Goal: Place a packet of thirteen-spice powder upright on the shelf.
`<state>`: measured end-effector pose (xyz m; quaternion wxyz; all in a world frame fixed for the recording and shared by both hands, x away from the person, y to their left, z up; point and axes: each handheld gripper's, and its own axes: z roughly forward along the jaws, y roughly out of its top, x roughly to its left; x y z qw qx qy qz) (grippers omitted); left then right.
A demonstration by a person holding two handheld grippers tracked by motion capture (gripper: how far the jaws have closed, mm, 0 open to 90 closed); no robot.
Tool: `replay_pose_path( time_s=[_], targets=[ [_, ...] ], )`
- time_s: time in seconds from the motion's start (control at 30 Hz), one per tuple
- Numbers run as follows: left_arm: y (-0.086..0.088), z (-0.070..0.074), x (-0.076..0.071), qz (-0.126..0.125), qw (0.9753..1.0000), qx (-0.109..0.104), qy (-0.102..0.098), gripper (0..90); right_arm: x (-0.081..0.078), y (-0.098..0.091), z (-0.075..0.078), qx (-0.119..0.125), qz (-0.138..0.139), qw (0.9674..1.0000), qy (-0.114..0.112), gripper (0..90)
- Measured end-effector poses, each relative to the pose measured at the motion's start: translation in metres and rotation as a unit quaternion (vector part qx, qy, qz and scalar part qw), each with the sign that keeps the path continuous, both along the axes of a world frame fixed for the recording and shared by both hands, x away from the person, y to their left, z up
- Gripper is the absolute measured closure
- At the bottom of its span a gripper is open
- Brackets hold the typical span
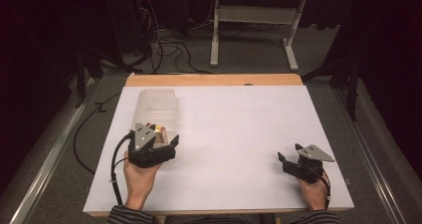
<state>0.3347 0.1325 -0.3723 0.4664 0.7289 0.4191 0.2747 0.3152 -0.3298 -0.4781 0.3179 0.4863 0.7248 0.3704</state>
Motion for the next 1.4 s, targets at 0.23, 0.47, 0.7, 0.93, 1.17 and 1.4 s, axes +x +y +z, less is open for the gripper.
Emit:
replay_pose_path(
  time_s=[0.23, 0.47, 0.7, 0.93, 1.17, 1.4],
  targets=[
    [-0.012, 0.001, 0.000, -0.023, 0.9997, -0.004, 0.003, 19.6, 0.000, 0.000, 0.000, -0.001, 0.001, 1.0000, -0.001, 27.1],
    [-0.025, 0.000, -0.004, -0.039, 0.9992, 0.008, -0.002, 20.2, 0.000, 0.000, 0.000, 0.000, 0.000, 1.0000, -0.001, 27.1],
    [-0.036, -0.003, -0.003, -0.061, 0.9981, 0.011, 0.007, 20.4, 0.000, 0.000, 0.000, -0.001, 0.001, 1.0000, -0.001, 27.1],
    [-0.043, -0.006, -0.002, -0.075, 0.9970, 0.007, 0.017, 20.6, 0.000, 0.000, 0.000, -0.001, 0.000, 1.0000, -0.001, 27.1],
    [-0.052, -0.009, -0.002, -0.087, 0.9960, 0.009, 0.018, 20.7, 0.000, 0.000, 0.000, 0.000, 0.001, 1.0000, -0.001, 27.1],
    [-0.057, -0.011, -0.001, -0.096, 0.9951, 0.008, 0.024, 21.2, 0.000, 0.000, 0.000, -0.002, 0.002, 1.0000, -0.002, 27.1]
  ],
)
